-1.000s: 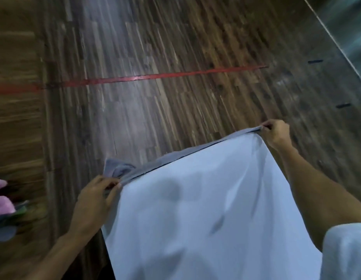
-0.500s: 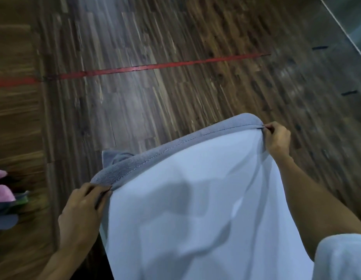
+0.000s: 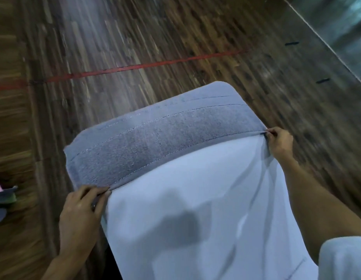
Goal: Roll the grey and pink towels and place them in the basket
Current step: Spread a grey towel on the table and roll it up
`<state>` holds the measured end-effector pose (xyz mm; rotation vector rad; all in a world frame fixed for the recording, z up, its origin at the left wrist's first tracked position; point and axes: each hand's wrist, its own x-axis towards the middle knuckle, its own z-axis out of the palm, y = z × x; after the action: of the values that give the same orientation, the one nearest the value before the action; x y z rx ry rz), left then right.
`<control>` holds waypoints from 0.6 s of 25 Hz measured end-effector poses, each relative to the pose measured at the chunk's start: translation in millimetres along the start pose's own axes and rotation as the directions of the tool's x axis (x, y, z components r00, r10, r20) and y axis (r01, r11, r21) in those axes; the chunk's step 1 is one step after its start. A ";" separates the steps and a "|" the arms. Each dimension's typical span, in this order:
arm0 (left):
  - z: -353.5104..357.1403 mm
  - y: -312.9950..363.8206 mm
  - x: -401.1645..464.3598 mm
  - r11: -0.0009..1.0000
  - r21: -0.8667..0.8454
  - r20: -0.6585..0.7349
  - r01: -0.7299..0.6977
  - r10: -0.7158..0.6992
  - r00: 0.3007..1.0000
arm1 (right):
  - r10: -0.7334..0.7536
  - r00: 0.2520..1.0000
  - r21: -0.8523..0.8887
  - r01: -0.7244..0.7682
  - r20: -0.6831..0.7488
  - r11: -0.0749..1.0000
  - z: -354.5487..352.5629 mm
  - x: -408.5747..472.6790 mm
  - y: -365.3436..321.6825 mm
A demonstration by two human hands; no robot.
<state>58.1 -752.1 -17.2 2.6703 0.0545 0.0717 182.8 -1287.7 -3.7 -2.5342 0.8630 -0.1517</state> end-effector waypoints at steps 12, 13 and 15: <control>27.3 63.0 -191.3 0.997 -0.076 -0.140 -0.018 0.008 0.990 | 0.010 0.999 0.083 -0.007 -0.036 0.997 -88.3 -120.0 168.0; 29.4 67.9 -205.6 0.997 -0.081 -0.148 -0.015 0.002 0.989 | 0.010 0.999 0.082 -0.008 -0.035 0.997 -92.7 -124.4 181.4; 35.5 81.1 -240.5 0.998 -0.070 -0.162 -0.010 -0.002 0.987 | 0.017 0.999 0.083 -0.014 -0.033 0.996 -104.3 -136.1 209.7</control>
<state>-177.6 -852.5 -22.0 2.5887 0.0965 0.2870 -66.9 -1392.7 -0.4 -2.4536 0.8711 -0.2215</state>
